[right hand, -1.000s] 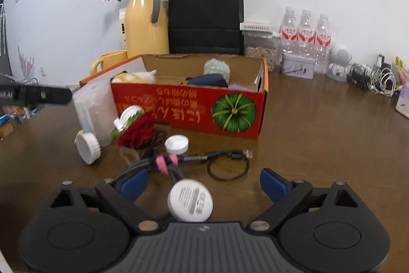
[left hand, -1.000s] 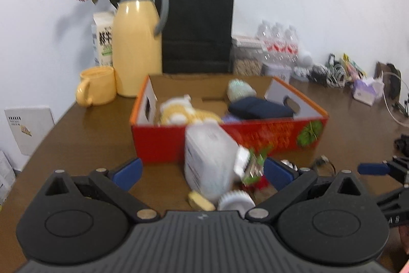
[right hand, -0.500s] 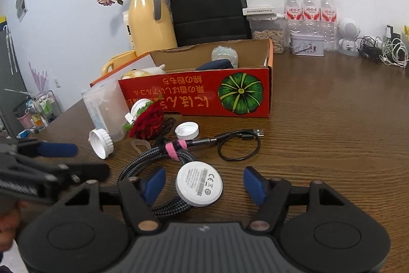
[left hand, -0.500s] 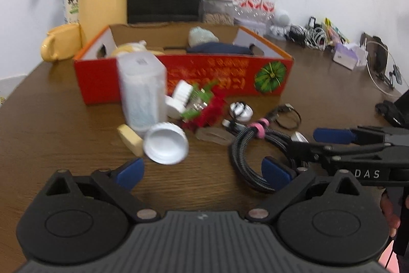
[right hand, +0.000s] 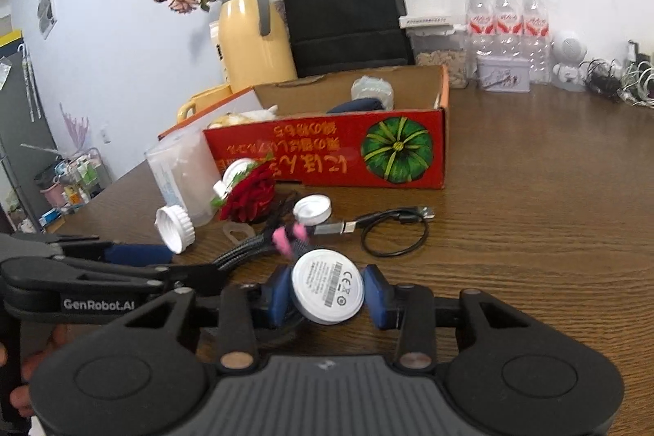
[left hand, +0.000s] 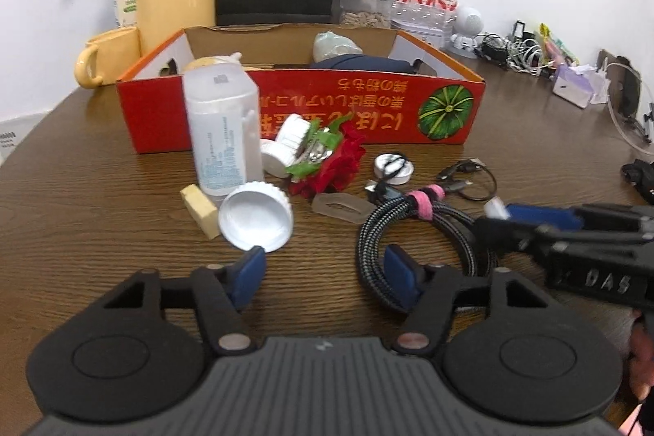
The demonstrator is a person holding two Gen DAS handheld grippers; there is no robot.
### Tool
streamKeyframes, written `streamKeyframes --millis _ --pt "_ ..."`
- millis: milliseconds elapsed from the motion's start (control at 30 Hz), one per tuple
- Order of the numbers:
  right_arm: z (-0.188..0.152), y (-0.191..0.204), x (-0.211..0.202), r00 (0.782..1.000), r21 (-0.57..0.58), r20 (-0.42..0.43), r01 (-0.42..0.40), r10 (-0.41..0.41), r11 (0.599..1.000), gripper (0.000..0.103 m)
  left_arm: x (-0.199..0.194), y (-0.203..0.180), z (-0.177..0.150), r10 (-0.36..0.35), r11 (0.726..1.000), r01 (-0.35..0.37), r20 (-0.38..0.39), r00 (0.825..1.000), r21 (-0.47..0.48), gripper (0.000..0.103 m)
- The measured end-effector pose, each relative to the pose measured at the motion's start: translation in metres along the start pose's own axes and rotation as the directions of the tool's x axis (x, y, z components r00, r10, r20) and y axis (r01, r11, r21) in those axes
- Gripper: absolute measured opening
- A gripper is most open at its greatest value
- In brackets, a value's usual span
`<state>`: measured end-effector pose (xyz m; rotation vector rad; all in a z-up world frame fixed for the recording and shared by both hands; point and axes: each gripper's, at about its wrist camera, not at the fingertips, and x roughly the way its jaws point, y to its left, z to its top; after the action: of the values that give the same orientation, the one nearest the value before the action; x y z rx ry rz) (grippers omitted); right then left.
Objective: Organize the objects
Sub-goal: 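Grasp the white round charger with the right gripper while the left gripper grasps the braided cable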
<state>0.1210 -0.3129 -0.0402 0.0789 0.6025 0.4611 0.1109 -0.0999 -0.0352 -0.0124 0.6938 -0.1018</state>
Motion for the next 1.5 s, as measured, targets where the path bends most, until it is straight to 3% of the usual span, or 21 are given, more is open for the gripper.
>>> streamKeyframes --millis 133,333,367,467,533,600,633,767,1000,1167,1200,1233,1500 --pt "0.002 -0.006 -0.004 0.999 0.010 0.026 0.047 -0.047 0.999 0.038 -0.002 0.002 -0.005 0.059 0.998 -0.059 0.007 0.998 0.024 0.056" --pt "0.001 -0.016 -0.008 0.992 0.024 0.041 0.116 -0.117 0.993 0.038 -0.011 0.017 -0.007 0.031 0.999 -0.031 0.013 0.999 -0.025 0.057" --pt "0.000 -0.016 -0.009 0.991 0.022 0.042 0.125 -0.126 0.992 0.038 -0.013 0.017 -0.006 0.017 0.999 -0.017 0.018 1.000 -0.033 0.059" --pt "0.000 -0.015 -0.008 0.988 0.008 0.042 0.149 -0.150 0.989 0.038 -0.019 0.012 -0.005 -0.008 1.000 0.009 0.037 0.999 -0.023 0.085" --pt "0.000 -0.012 -0.008 0.986 -0.009 0.049 0.161 -0.160 0.987 0.038 -0.023 0.005 -0.004 -0.042 0.999 0.042 0.050 0.998 -0.002 0.087" --pt "0.000 -0.009 -0.010 0.983 -0.028 0.060 0.173 -0.171 0.985 0.038 -0.024 -0.002 -0.003 -0.077 0.997 0.076 0.046 0.996 0.022 0.101" --pt "0.000 -0.008 -0.010 0.983 -0.030 0.065 0.174 -0.172 0.984 0.038 -0.024 -0.006 -0.002 -0.087 0.996 0.086 0.044 0.995 0.034 0.103" --pt "0.003 -0.007 -0.013 0.983 -0.033 0.079 0.168 -0.165 0.985 0.038 -0.018 -0.022 0.001 -0.090 0.992 0.088 0.022 0.996 0.086 0.103" --pt "0.006 -0.005 -0.015 0.985 -0.044 0.091 0.151 -0.146 0.988 0.038 0.008 -0.041 -0.001 0.007 0.993 0.001 -0.062 0.998 0.121 0.103" --pt "0.006 -0.005 -0.014 0.987 -0.052 0.088 0.143 -0.138 0.988 0.038 0.007 -0.036 -0.007 0.003 0.997 0.001 -0.049 0.999 0.076 0.102" --pt "0.006 -0.004 -0.014 0.987 -0.053 0.087 0.141 -0.136 0.989 0.038 0.005 -0.035 -0.008 -0.002 0.997 0.005 -0.045 0.999 0.072 0.100" --pt "0.006 -0.004 -0.013 0.987 -0.054 0.087 0.140 -0.135 0.989 0.038 0.003 -0.034 -0.008 -0.012 0.997 0.014 -0.034 0.999 0.072 0.091" --pt "0.006 -0.001 -0.015 0.987 -0.055 0.090 0.141 -0.136 0.988 0.038 -0.007 -0.027 -0.009 -0.065 0.996 0.065 0.000 0.998 0.060 0.088"
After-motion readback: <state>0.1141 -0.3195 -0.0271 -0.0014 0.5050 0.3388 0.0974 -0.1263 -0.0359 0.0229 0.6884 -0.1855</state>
